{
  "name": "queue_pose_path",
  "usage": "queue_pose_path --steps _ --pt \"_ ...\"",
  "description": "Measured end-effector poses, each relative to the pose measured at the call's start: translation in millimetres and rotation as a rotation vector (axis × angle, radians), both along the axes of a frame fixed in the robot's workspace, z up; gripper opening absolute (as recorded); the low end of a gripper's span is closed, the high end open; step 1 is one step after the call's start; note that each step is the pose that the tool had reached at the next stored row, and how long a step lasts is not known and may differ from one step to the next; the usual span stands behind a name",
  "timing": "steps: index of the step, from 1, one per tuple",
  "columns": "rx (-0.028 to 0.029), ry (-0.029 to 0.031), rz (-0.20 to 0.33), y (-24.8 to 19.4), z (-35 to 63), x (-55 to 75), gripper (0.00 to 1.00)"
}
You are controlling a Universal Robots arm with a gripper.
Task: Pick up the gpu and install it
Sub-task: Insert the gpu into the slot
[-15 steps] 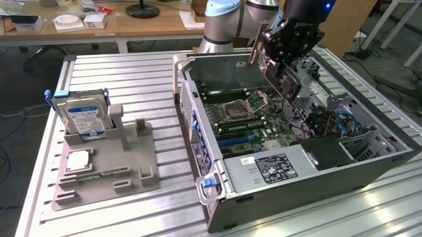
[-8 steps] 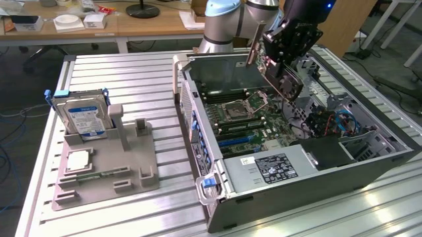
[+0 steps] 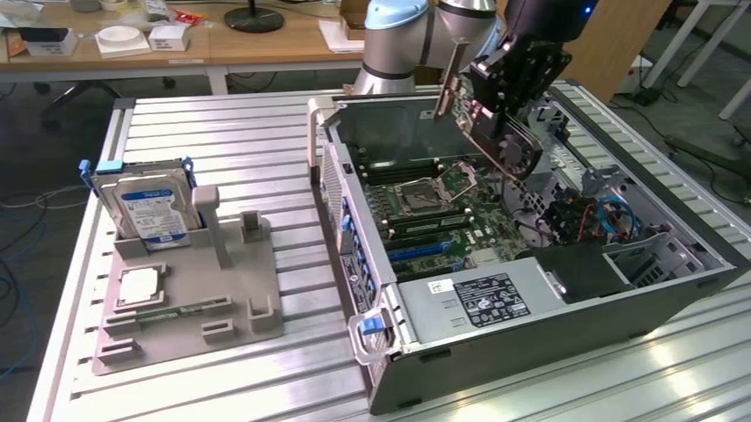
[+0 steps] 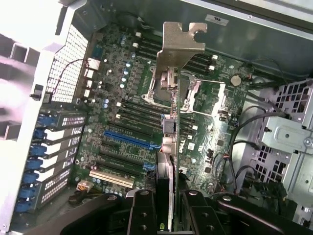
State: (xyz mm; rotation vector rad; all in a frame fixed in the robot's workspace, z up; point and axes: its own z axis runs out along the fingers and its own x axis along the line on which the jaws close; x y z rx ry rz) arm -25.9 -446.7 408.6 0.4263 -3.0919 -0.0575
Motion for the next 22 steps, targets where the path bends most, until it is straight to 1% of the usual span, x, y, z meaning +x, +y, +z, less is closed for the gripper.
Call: queue_pose_path --steps 22 --pt "0.0002 0.0000 0.148 -0.4 0.0 0.0 0.27"
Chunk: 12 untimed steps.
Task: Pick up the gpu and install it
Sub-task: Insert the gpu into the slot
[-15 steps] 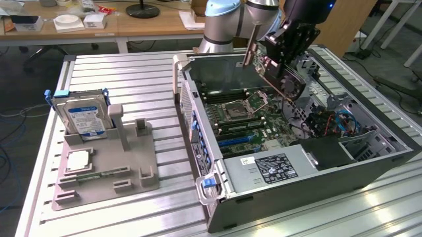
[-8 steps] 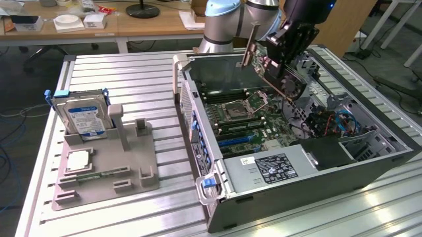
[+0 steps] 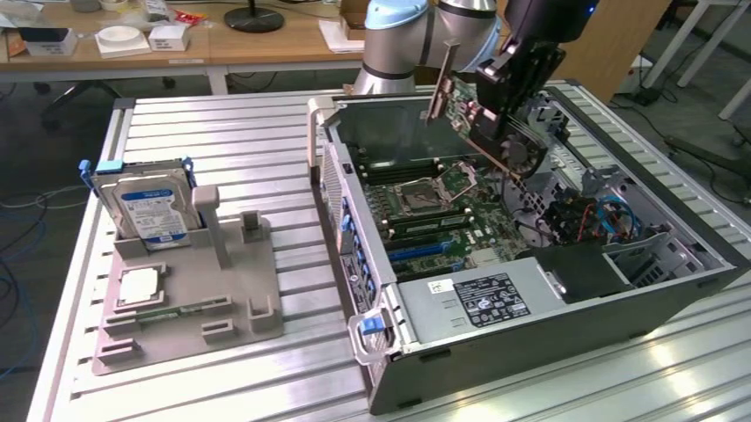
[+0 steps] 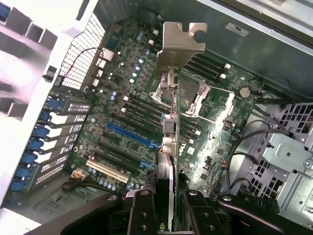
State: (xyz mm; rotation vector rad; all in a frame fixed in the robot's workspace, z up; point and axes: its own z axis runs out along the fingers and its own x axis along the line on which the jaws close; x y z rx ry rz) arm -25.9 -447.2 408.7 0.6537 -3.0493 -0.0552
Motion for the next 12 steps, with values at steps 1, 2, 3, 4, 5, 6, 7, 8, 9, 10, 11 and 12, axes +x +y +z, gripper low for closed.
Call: queue_pose_path --steps 1,2,3,4,5,6,7,8,9,10,11,12 --pt "0.0000 0.0000 0.007 0.0 0.0 0.0 0.27" --pt "-0.0001 0.0000 0.014 -0.1 0.0 0.0 0.27" --pt "-0.0001 0.0000 0.021 -0.1 0.0 0.0 0.27" --pt "-0.0001 0.0000 0.028 -0.1 0.0 0.0 0.27" --pt "-0.0001 0.0000 0.035 -0.1 0.0 0.0 0.27" --pt "0.0000 0.0000 0.042 -0.2 0.0 0.0 0.27" --pt "0.0000 0.0000 0.049 -0.2 0.0 0.0 0.27" --pt "0.0000 0.0000 0.056 -0.3 0.0 0.0 0.27" --pt "0.0000 0.0000 0.062 -0.3 0.0 0.0 0.27" --pt "0.0000 0.0000 0.069 -0.4 0.0 0.0 0.27" --pt "0.0000 0.0000 0.075 -0.4 0.0 0.0 0.27" --pt "0.0001 0.0000 0.083 -0.4 0.0 0.0 0.27"
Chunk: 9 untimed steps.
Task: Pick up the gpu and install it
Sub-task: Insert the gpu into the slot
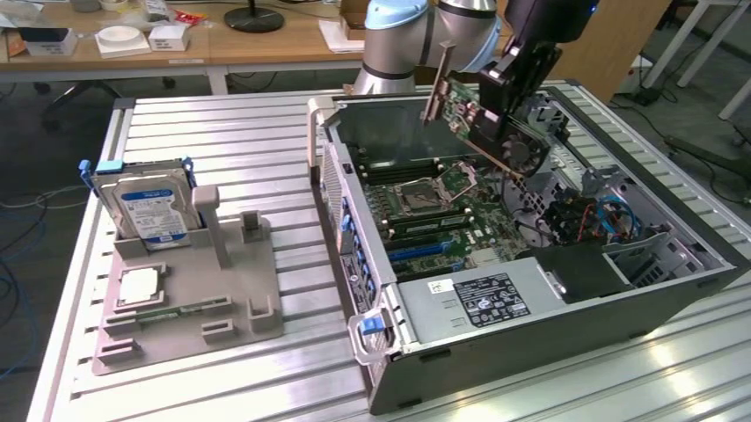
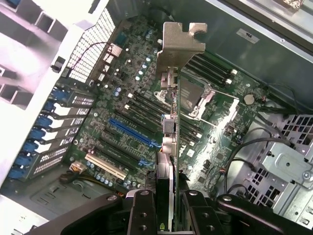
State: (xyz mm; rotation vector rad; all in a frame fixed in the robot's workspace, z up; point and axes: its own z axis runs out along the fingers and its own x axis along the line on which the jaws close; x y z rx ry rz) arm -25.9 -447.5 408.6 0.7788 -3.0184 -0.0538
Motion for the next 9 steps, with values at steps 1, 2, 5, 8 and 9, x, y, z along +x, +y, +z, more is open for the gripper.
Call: queue_pose_path --steps 1,2,5,8,9 --pt "0.0000 0.0000 0.009 0.0 0.0 0.0 0.27" --pt "0.0000 0.0000 0.018 0.0 0.0 0.0 0.27" --pt "-0.0001 0.0001 0.045 0.0 0.0 0.0 0.27" --pt "0.0000 0.0000 0.069 -0.1 0.0 0.0 0.27" --pt "0.0001 0.0000 0.077 -0.1 0.0 0.0 0.27"
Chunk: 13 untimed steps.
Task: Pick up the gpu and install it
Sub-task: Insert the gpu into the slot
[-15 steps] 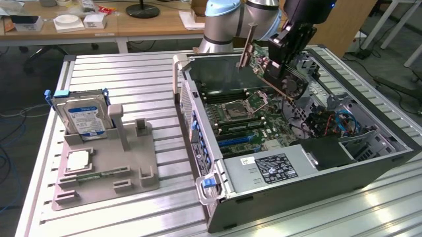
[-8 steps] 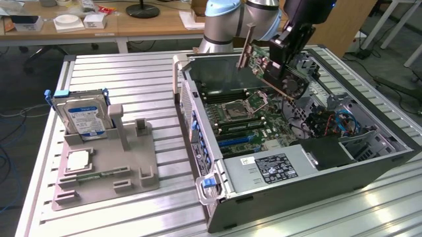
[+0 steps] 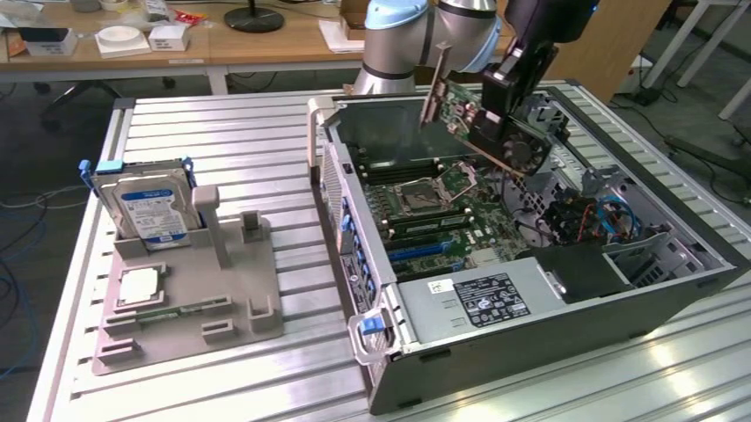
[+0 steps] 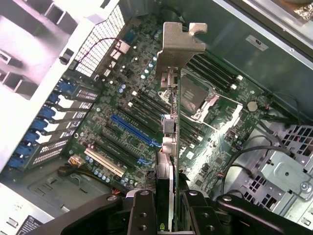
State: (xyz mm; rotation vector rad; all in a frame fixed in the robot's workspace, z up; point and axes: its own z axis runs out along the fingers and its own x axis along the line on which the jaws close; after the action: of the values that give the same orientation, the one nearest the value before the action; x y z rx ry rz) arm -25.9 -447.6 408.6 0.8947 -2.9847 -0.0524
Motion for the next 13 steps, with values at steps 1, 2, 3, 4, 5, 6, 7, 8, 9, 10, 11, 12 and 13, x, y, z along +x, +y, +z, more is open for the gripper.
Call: queue_pose_path --steps 1,2,3,4,5,6,7,8,9,10,11,12,13 --pt "0.0002 0.0000 0.010 0.0 0.0 0.0 0.27" --pt "0.0005 0.0000 0.021 0.0 0.0 0.0 0.27" --pt "0.0007 0.0000 0.032 0.0 0.0 0.0 0.27" --pt "0.0010 0.0000 0.042 0.0 0.0 0.0 0.27" --pt "0.0012 0.0000 0.052 0.0 0.0 0.0 0.27" --pt "0.0013 -0.0001 0.063 0.0 0.0 0.0 0.27" --pt "0.0014 -0.0001 0.073 0.0 0.0 0.0 0.27" --pt "0.0014 0.0000 0.083 0.0 0.0 0.0 0.27" --pt "0.0015 0.0000 0.094 0.0 0.0 0.0 0.27" --pt "0.0015 0.0000 0.103 0.0 0.0 0.0 0.27" --pt "0.0016 0.0000 0.112 0.0 0.0 0.0 0.27" --pt "0.0016 0.0001 0.121 0.0 0.0 0.0 0.27" --pt "0.0016 0.0000 0.129 0.0 0.0 0.0 0.27"
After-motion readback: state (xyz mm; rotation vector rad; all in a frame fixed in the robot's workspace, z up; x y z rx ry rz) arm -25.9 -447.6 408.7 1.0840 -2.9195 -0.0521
